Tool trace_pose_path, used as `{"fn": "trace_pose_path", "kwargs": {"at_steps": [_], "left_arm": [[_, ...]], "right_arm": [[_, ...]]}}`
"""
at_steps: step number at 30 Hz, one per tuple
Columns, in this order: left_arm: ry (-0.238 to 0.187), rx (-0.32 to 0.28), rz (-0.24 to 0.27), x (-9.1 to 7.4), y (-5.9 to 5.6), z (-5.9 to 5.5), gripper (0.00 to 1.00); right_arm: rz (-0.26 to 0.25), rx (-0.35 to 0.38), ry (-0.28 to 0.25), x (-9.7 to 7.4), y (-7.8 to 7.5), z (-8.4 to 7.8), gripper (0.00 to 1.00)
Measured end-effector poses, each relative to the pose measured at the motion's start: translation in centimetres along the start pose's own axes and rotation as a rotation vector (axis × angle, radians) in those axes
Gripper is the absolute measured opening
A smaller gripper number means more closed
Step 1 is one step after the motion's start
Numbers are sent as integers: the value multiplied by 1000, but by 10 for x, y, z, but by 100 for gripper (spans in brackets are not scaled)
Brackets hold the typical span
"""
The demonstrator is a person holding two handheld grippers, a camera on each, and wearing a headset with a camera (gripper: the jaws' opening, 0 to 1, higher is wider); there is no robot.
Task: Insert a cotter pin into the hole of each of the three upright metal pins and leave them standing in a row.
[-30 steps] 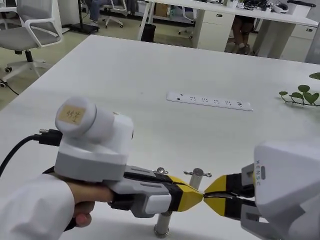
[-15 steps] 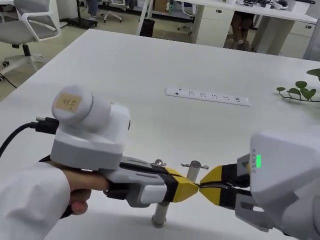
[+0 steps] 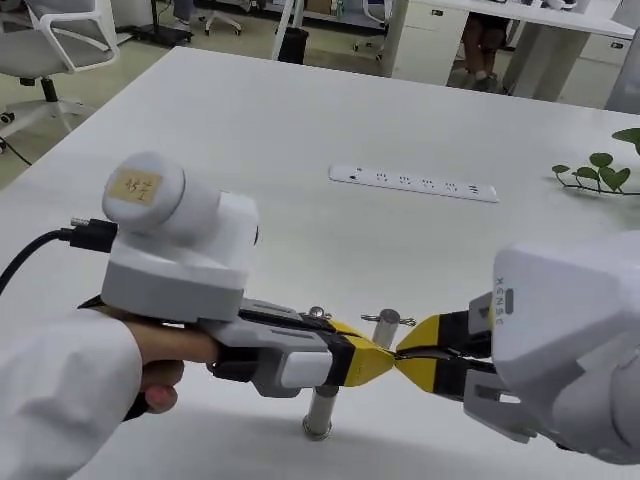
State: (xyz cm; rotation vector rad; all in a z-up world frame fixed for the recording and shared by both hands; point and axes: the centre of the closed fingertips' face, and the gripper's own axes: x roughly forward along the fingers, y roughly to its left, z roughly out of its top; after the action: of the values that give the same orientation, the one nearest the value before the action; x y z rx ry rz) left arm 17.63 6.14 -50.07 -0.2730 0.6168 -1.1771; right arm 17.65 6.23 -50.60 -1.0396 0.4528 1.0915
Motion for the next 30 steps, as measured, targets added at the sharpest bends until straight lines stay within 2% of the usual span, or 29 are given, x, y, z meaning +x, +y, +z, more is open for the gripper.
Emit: {"fn": "trace_pose_path", "kwargs": {"at_steps": [2,7,11,14,20,30], "left_arm": [[0,-3,-3,0,-1,0,1],[1,-4,-3,2,-2,0,9],[9,-6,-5,2,-3,-3,3],[8,-4,14,3,1,-2,0],[-15,-20,13,1,0,3,3],[-7,-33,13,0,2,2,0]], "right_arm": [[-1,1,-1,0,0,0,0],[5,-1,10,2,3,-4,0],[4,-2,5,1,2,-2,0],[2,-2,5,0,2,-2,0],[4,-6,10,1,2,-3,0],[1,-5,3,0,2,-1,0]]}}
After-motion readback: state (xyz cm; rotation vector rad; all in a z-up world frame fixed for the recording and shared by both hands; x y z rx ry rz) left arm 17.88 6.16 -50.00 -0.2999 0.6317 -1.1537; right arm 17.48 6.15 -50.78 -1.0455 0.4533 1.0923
